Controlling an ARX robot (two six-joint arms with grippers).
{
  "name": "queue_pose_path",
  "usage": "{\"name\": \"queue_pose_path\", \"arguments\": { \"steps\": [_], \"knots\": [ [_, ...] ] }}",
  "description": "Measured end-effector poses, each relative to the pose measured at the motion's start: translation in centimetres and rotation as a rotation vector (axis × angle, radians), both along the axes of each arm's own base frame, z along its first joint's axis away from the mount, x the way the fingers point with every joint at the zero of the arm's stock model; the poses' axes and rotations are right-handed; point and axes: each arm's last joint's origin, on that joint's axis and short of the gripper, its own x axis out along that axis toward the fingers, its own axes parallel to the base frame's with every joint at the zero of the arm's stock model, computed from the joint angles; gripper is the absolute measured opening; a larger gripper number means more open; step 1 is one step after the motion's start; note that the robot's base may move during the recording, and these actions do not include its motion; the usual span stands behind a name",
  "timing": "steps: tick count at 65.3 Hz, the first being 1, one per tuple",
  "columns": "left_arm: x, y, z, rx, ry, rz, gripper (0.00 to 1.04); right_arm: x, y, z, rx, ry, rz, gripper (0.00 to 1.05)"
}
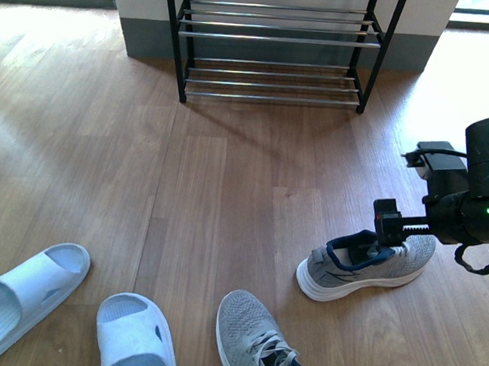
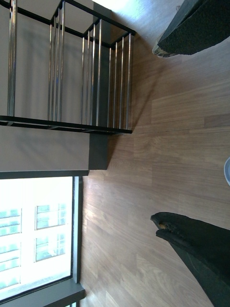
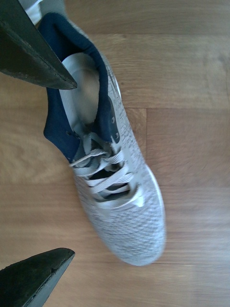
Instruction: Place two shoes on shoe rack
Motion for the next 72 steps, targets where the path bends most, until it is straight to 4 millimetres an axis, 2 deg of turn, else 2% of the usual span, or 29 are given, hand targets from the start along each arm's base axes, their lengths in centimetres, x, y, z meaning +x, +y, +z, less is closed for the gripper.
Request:
{"name": "queue_pose_path", "arguments": {
  "steps": [5, 11, 22, 33, 48, 56, 63, 72],
  "knots": [
    [0.0, 0.0, 0.0, 0.0, 0.0, 0.0, 0.95, -0.9, 0.7, -0.4, 0.12, 0.045, -0.158, 0.96],
    [0.0, 0.0, 0.0, 0.0, 0.0, 0.0, 0.95, -1.9, 2.0, -1.0, 0.208, 0.087, -0.263, 0.96],
    [0.0, 0.0, 0.0, 0.0, 0.0, 0.0, 0.95, -2.1, 4.5, -3.0, 0.242, 0.148, -0.333, 0.96],
    [0.0, 0.0, 0.0, 0.0, 0.0, 0.0, 0.95, -1.1, 4.6, -5.2, 0.176, 0.157, -0.373, 0.96],
    [0.0, 0.0, 0.0, 0.0, 0.0, 0.0, 0.95, 0.8, 3.5, -8.9, 0.116, 0.183, -0.42, 0.95],
    [0.0, 0.0, 0.0, 0.0, 0.0, 0.0, 0.95, 2.2, 3.3, -10.3, 0.104, 0.185, -0.414, 0.77],
    [0.0, 0.0, 0.0, 0.0, 0.0, 0.0, 0.95, 3.4, 3.5, -10.5, 0.114, 0.171, -0.386, 0.62],
    [0.0, 0.0, 0.0, 0.0, 0.0, 0.0, 0.95, 4.0, 3.2, -10.5, 0.119, 0.141, -0.36, 0.31]
  ]
}}
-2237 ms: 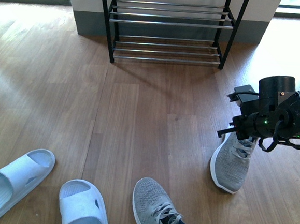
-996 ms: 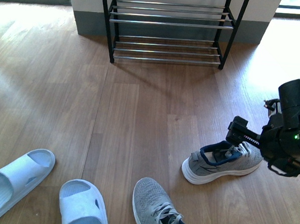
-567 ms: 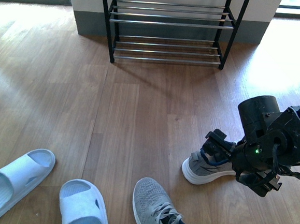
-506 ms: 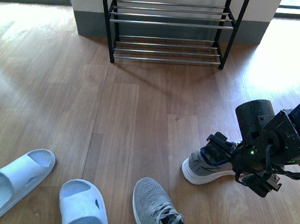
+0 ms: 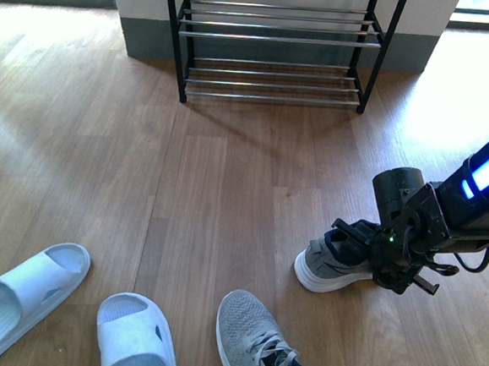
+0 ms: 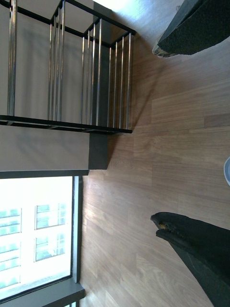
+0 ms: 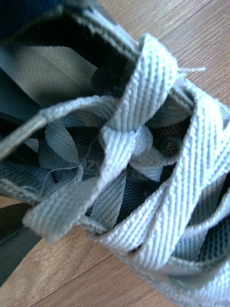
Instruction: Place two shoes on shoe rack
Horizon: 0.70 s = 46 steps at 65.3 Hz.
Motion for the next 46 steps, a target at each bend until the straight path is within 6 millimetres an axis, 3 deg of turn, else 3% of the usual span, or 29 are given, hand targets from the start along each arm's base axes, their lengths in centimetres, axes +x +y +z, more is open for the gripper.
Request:
{"name": "queue_pose_path", "arguments": {
  "steps": [12, 19, 24, 33, 38, 46],
  "knots": [
    [0.0, 0.0, 0.0, 0.0, 0.0, 0.0, 0.95, -1.2, -1.2, 0.9, -0.03, -0.043, 0.06, 0.01],
    [0.0, 0.0, 0.0, 0.0, 0.0, 0.0, 0.95, -2.2, -2.2, 3.2, -0.039, -0.092, 0.129, 0.01],
    [0.0, 0.0, 0.0, 0.0, 0.0, 0.0, 0.95, -2.9, -2.9, 5.7, -0.046, -0.148, 0.193, 0.01],
    [0.0, 0.0, 0.0, 0.0, 0.0, 0.0, 0.95, -4.4, -4.8, 12.0, -0.038, -0.293, 0.287, 0.01],
    [0.0, 0.0, 0.0, 0.0, 0.0, 0.0, 0.95, -6.0, -6.3, 16.2, -0.023, -0.371, 0.316, 0.01],
    [0.0, 0.0, 0.0, 0.0, 0.0, 0.0, 0.95, -8.8, -8.3, 21.1, 0.007, -0.455, 0.336, 0.01]
  ]
}}
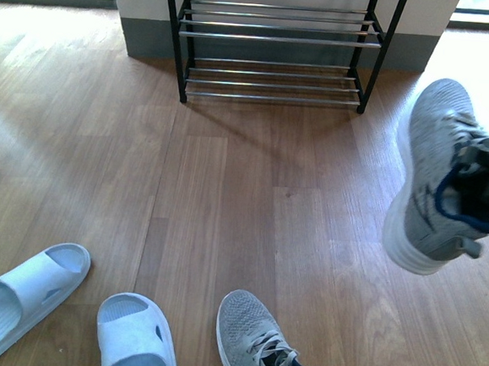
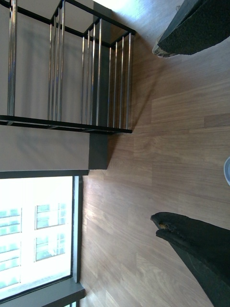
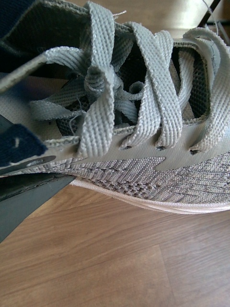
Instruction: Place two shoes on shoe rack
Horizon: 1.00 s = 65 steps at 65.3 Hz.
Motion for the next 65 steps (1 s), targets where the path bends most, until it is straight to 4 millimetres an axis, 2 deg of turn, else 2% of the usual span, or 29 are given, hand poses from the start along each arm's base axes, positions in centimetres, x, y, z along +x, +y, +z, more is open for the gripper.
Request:
{"name": "queue_pose_path", "arguments": {
  "steps": [3, 14, 20, 28, 65],
  "knots": [
    [0.0, 0.0, 0.0, 0.0, 0.0, 0.0, 0.95, -1.5, -0.8, 1.9, 0.017, -0.031, 0.014, 0.01],
    [0.0, 0.0, 0.0, 0.0, 0.0, 0.0, 0.95, -6.4, -1.9, 7.0, 0.065, -0.14, 0.094, 0.01],
    [0.0, 0.0, 0.0, 0.0, 0.0, 0.0, 0.95, -9.1, -1.9, 8.9, 0.076, -0.205, 0.146, 0.01],
    [0.0, 0.0, 0.0, 0.0, 0.0, 0.0, 0.95, -12.2, -1.5, 10.0, 0.088, -0.279, 0.195, 0.01],
    [0.0, 0.0, 0.0, 0.0, 0.0, 0.002, 0.95, -12.5, -1.5, 10.1, 0.076, -0.29, 0.2, 0.01]
  ]
}}
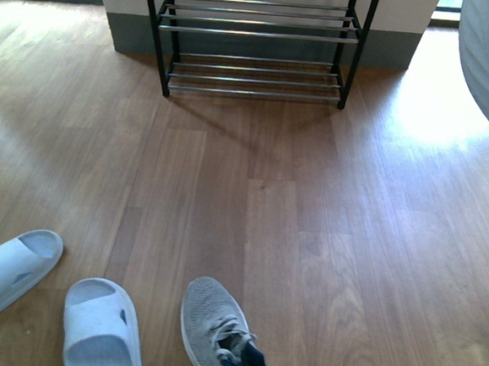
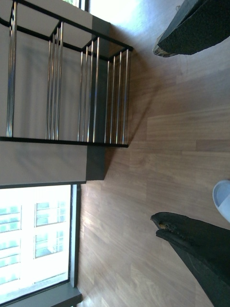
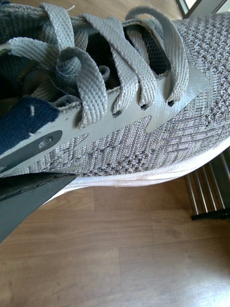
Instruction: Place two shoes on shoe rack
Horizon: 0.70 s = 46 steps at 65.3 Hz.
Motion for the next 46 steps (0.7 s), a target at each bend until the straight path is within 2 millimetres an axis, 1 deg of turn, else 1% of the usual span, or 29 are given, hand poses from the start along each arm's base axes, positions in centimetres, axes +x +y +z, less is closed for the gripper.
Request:
{"name": "queue_pose_path", "arguments": {
  "steps": [34, 35, 36, 37, 38, 39, 41, 43, 44, 46],
  "knots": [
    [0.0, 0.0, 0.0, 0.0, 0.0, -0.002, 0.95, 0.0, -0.2, 0.0, -0.004, 0.002, -0.017, 0.01],
    [0.1, 0.0, -0.1, -0.025, 0.037, 0.044, 0.95, 0.0, -0.2, 0.0, -0.003, 0.002, -0.016, 0.01],
    [0.1, 0.0, -0.1, -0.055, 0.136, 0.151, 0.95, 0.0, -0.2, 0.0, -0.003, 0.002, -0.015, 0.01],
    [0.1, -0.1, -0.1, -0.078, 0.175, 0.185, 0.95, 0.0, -0.2, 0.0, -0.003, 0.002, -0.015, 0.01],
    [0.2, -0.2, -0.1, -0.087, 0.212, 0.216, 0.95, 0.0, -0.2, 0.0, -0.003, 0.002, -0.015, 0.01],
    [0.3, -0.4, -0.1, -0.091, 0.29, 0.271, 0.95, 0.0, -0.2, 0.0, -0.003, 0.002, -0.015, 0.01],
    [0.8, -0.6, -0.1, -0.091, 0.369, 0.403, 0.95, 0.0, -0.2, 0.0, -0.005, 0.001, -0.018, 0.01],
    [1.4, -0.9, -0.3, -0.118, 0.405, 0.487, 0.95, 0.0, -0.2, 0.0, -0.005, 0.001, -0.018, 0.01],
    [1.7, -1.0, -0.4, -0.111, 0.415, 0.508, 0.95, 0.0, -0.2, 0.0, -0.005, 0.001, -0.018, 0.01],
    [2.6, -1.4, -0.7, -0.149, 0.427, 0.55, 0.95, -0.1, -0.2, 0.0, -0.005, 0.002, -0.017, 0.01]
  ]
}}
